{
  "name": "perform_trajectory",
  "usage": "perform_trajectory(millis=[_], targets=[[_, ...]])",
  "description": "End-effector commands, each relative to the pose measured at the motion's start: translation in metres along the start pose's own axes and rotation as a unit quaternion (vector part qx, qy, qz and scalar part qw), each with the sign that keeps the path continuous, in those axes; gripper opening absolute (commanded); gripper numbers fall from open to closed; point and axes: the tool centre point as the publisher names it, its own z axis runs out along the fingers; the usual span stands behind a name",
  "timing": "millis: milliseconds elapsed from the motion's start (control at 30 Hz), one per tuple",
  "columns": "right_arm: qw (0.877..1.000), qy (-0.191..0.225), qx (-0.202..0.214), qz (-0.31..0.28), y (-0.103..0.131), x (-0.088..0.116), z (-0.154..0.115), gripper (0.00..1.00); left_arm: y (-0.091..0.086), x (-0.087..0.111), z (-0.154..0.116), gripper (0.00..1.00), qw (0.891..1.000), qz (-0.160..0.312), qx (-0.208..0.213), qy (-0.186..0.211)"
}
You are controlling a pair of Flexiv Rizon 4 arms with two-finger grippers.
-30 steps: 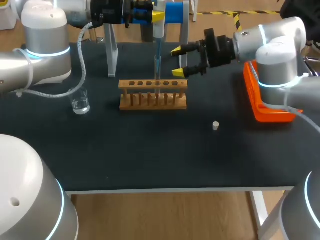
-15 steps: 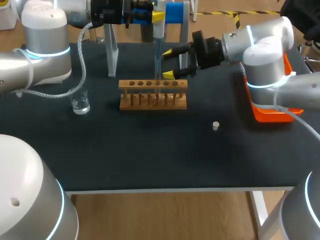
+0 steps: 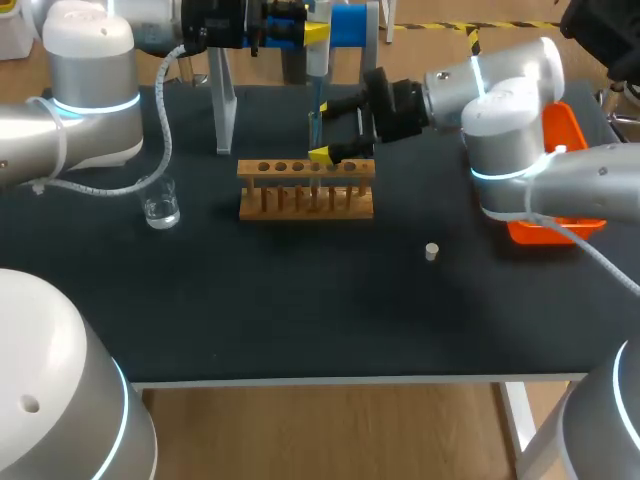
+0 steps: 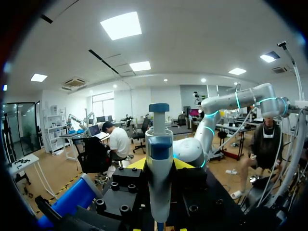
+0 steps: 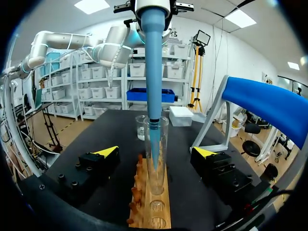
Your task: Invert the test tube, pick up the pipette, mount the tip to pipette, aspirate from beaker and dispense into the tube, eject the tip, return the pipette, and cap with the stopper.
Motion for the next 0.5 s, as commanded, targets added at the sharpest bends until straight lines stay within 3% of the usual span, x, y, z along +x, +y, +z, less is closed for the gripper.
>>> perform_trajectory(millis=[33, 500], targets=[[1.0, -0.005, 0.006, -0.004, -0.001, -0.002, 0.008, 1.0, -0.001, -0.001, 0.0, 0.0, 1.0, 0.0, -0.001, 0.001], [0.999, -0.022, 0.024, -0.017, -0.004, -0.002, 0.021, 1.0, -0.001, -0.001, 0.0, 0.0, 1.0, 0.0, -0.001, 0.001]])
